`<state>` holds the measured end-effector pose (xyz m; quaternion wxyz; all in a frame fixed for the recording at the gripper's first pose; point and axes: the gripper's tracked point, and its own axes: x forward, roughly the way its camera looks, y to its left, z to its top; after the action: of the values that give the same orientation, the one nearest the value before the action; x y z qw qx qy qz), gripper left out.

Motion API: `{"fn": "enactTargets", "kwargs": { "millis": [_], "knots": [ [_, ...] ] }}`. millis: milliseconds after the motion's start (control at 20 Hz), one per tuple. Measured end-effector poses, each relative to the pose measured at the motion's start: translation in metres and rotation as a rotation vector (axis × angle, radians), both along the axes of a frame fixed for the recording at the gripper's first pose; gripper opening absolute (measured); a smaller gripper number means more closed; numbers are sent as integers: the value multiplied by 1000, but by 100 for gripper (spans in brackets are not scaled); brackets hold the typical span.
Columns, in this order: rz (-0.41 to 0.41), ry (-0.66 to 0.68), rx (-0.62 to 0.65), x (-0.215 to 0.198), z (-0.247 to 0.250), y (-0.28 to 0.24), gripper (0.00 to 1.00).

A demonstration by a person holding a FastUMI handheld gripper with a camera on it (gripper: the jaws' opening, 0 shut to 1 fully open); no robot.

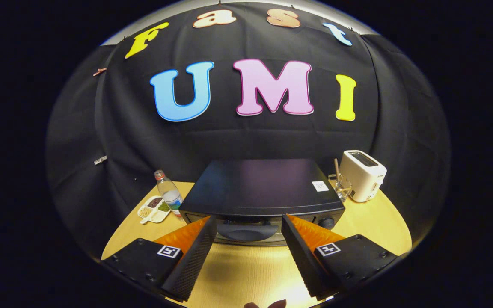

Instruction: Open the toaster oven, put the food inside, and close the toaster oven door.

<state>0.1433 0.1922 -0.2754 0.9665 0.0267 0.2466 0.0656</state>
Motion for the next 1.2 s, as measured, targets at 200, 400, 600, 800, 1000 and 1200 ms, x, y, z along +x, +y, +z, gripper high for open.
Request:
{"fn": "enactTargets", "kwargs": {
  "millis": [200,400,600,800,1000,1200],
  "knots": [
    [-29,44,-7,22,-29,4,99],
    [-59,73,-6,36,-46,6,99],
    [-57,72,-68,37,-54,12,99],
    [-72,83,-62,24,-60,11,100],
    [-70,87,-67,-15,-68,7,100],
    [-77,145,-55,-59,-97,2,100]
  ]
}}
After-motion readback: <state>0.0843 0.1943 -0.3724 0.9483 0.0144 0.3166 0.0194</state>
